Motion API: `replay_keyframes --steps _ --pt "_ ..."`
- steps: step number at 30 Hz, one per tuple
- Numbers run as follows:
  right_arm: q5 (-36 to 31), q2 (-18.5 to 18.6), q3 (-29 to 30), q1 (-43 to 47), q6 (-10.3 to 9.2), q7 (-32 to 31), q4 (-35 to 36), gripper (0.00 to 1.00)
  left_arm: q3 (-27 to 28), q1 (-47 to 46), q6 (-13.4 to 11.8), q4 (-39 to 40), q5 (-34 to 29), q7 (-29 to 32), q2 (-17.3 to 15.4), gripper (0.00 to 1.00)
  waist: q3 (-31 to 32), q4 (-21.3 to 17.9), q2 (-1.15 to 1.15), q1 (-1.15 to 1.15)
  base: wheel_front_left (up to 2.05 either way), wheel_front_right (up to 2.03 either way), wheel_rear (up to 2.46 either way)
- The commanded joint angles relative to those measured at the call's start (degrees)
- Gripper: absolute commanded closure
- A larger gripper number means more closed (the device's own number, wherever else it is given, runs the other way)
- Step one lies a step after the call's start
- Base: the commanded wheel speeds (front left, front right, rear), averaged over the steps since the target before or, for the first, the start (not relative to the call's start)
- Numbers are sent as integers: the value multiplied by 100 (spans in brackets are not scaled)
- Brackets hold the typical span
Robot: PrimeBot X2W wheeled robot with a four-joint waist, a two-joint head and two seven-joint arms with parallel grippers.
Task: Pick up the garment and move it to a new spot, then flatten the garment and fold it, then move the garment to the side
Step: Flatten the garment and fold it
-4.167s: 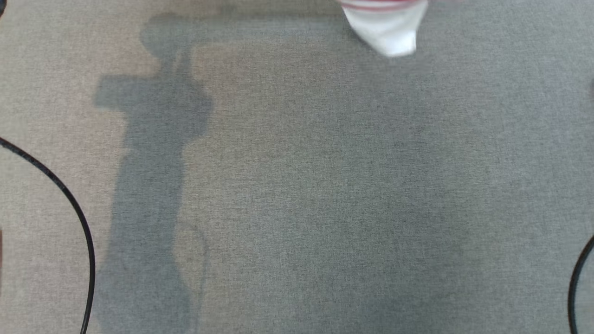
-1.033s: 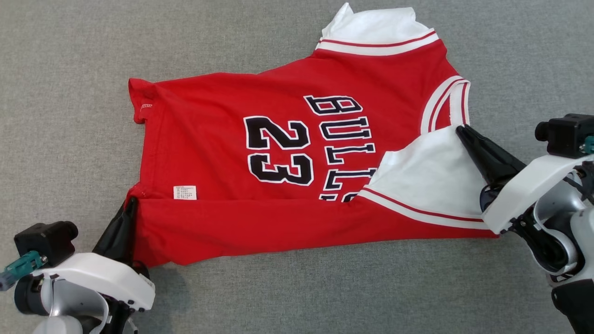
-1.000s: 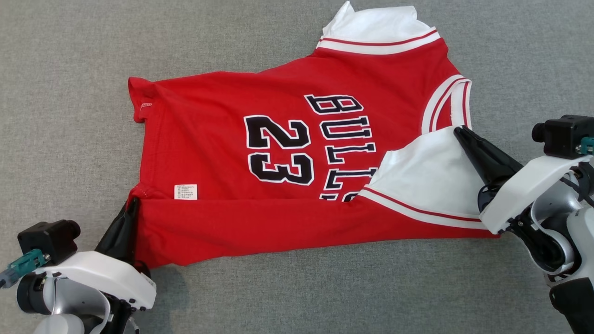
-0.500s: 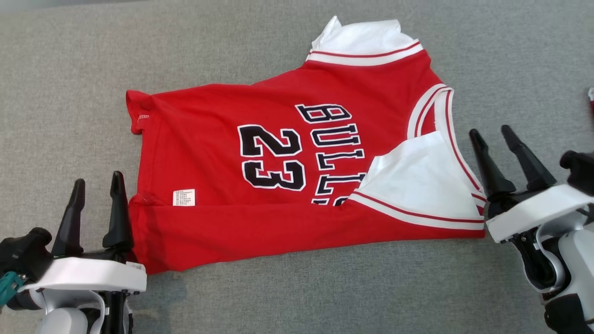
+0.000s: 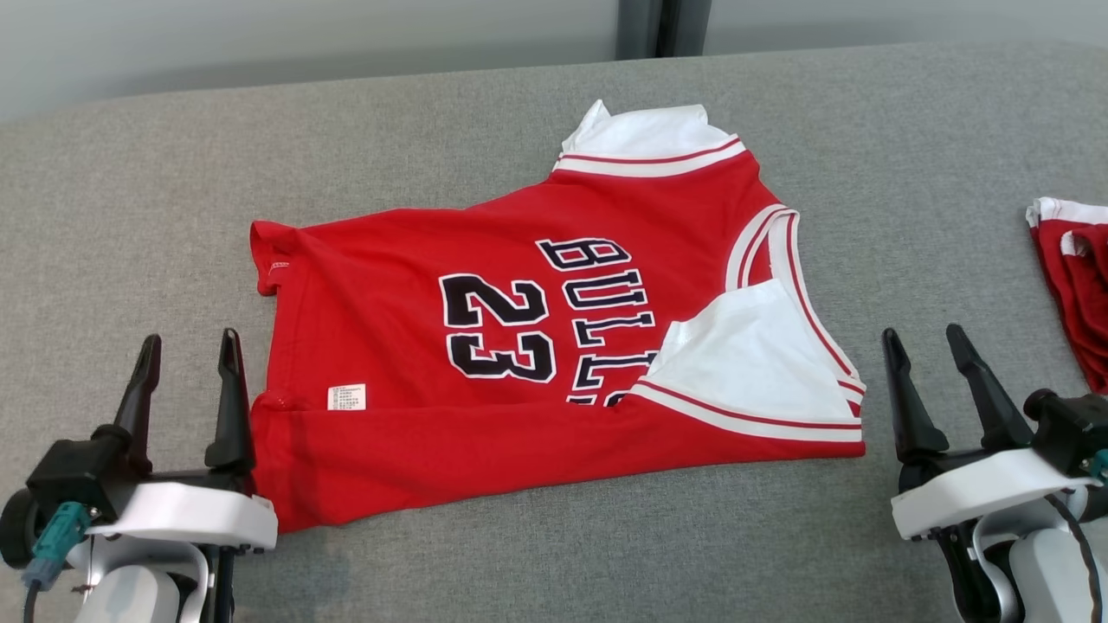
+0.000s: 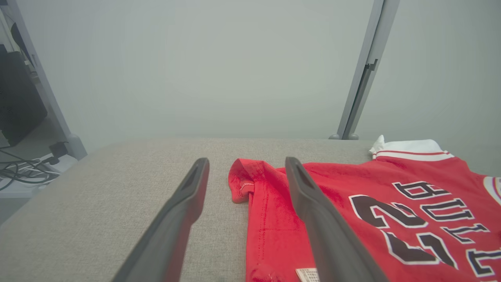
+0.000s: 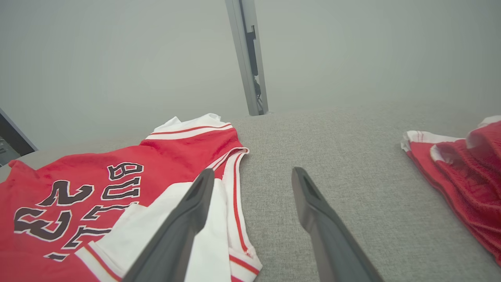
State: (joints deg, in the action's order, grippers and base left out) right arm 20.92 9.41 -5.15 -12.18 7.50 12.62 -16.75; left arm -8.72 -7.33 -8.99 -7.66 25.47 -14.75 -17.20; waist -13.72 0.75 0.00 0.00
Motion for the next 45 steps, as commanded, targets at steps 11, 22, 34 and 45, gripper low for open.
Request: replay_keyframes --steps 11,22,34,45 --pt "-73 -74 100 160 -2 -207 84 0 -112 72 148 -251 -189 -41 17 0 154 16 0 0 0 0 0" --pt "-20 -131 -255 30 -2 -389 -471 0 -402 164 461 -1146 65 101 217 0 -70 85 0 0 0 0 0" --pt "283 -267 -586 -288 -2 -412 -1458 0 -598 -78 1069 -2525 660 819 551 0 -290 117 0 0 0 0 0" --pt "944 -193 -756 -261 -3 -412 -1386 100 -678 28 1437 -2189 1283 1659 621 100 -321 174 0 0 0 0 0"
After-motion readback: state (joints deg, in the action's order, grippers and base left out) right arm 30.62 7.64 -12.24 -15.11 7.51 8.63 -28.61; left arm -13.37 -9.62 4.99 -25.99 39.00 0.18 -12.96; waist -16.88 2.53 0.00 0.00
